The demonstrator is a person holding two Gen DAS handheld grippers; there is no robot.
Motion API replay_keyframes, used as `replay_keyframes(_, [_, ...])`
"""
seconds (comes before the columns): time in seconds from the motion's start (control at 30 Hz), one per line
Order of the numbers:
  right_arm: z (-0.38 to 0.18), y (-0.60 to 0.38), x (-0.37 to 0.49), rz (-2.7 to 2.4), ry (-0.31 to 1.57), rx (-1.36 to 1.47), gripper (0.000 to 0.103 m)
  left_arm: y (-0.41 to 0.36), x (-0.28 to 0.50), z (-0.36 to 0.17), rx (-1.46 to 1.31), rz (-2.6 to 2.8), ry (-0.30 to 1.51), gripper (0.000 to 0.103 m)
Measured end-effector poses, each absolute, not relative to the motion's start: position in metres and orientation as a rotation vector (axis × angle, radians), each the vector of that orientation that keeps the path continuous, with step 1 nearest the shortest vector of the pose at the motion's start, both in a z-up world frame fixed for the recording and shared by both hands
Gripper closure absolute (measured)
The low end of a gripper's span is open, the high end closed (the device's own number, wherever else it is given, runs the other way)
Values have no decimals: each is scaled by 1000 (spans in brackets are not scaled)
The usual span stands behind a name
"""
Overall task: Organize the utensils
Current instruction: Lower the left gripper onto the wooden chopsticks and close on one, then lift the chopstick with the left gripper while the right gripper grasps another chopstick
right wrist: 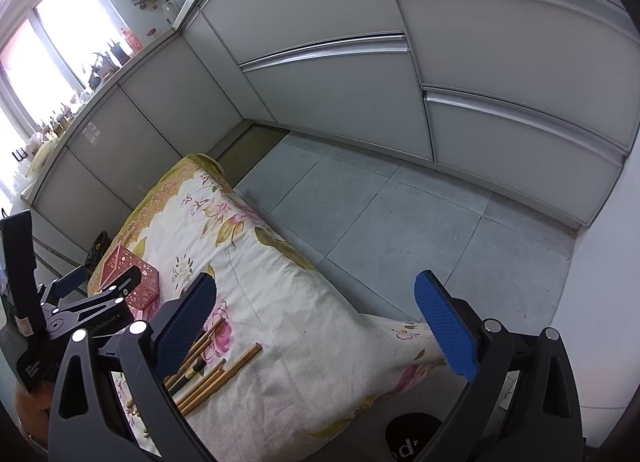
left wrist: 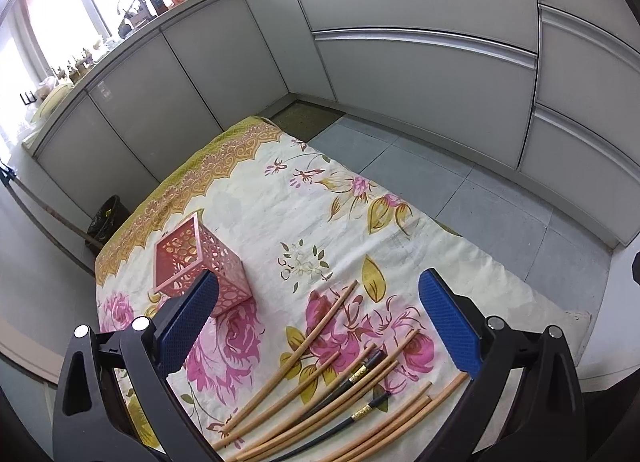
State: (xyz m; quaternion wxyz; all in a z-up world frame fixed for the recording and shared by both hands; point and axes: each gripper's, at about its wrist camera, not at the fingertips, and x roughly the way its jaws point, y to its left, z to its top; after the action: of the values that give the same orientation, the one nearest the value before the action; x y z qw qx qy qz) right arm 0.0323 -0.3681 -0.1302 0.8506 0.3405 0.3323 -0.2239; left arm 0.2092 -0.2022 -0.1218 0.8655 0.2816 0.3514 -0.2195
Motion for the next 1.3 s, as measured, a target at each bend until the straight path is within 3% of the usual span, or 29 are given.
replay_keyframes(0.47, [-135, -361, 50, -407, 729, 749, 6, -244, 238, -175, 816, -871, 974, 8])
replay_keyframes(0.53, [-136, -362, 51, -400, 734, 766, 6, -246, 248, -184, 837, -911, 1057, 17])
replay_keyframes(0.6, [-138, -362, 53, -397, 740, 773, 6, -244, 261, -193, 825, -936, 1158, 41])
replay_keyframes(1.03, [-145, -360, 64, -373, 785, 783, 6, -228, 307, -237, 867, -915, 1377, 71])
replay_keyframes(1.1, [-147, -358, 66, -368, 794, 783, 6, -227, 309, -235, 859, -910, 1382, 87])
replay_keyframes(1.17, [-147, -355, 68, -362, 798, 781, 6, -224, 313, -232, 833, -906, 1391, 96])
replay_keyframes(1.3, [-144, -349, 69, -371, 800, 746, 6, -215, 311, -226, 796, -911, 1347, 97])
